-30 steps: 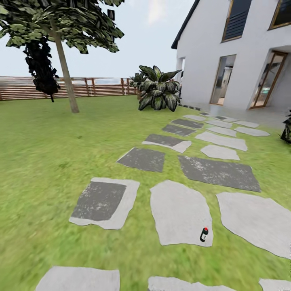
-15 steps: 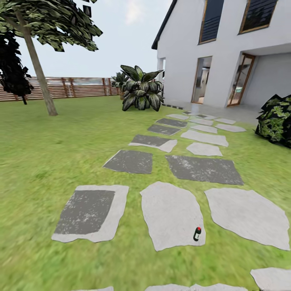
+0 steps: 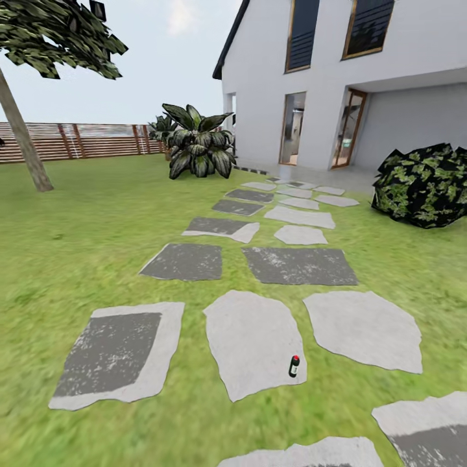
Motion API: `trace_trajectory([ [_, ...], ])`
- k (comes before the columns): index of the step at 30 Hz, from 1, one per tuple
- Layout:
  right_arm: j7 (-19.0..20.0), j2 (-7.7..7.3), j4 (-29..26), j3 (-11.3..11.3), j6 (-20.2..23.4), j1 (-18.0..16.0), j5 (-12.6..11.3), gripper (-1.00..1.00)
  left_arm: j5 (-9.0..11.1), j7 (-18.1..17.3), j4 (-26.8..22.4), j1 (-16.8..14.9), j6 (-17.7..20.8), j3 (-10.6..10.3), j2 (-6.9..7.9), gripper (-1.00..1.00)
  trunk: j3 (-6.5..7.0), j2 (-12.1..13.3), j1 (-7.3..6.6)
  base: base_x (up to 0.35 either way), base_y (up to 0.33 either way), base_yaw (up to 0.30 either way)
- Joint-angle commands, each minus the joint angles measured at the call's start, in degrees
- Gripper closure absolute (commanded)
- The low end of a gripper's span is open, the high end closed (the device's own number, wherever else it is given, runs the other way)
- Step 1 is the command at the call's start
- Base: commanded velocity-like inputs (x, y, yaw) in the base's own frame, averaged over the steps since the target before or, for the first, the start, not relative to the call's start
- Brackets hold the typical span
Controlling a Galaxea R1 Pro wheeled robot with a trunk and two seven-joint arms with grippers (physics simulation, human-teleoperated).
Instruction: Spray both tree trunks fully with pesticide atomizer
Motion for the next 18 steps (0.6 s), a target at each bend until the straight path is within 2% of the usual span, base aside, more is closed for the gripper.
trace_trajectory([
  [1, 0.0, 0.0, 0.0, 0.0, 0.0, 0.0, 0.0, -1.0, 0.0, 0.0, 0.0, 0.0, 0.0, 0.0, 0.0, -1.0, 0.0, 0.0, 0.0, 0.0, 0.0, -0.269],
  [18, 0.0, 0.0, 0.0, 0.0, 0.0, 0.0, 0.0, -1.0, 0.0, 0.0, 0.0, 0.0, 0.0, 0.0, 0.0, -1.0, 0.0, 0.0, 0.0, 0.0, 0.019, -0.269],
])
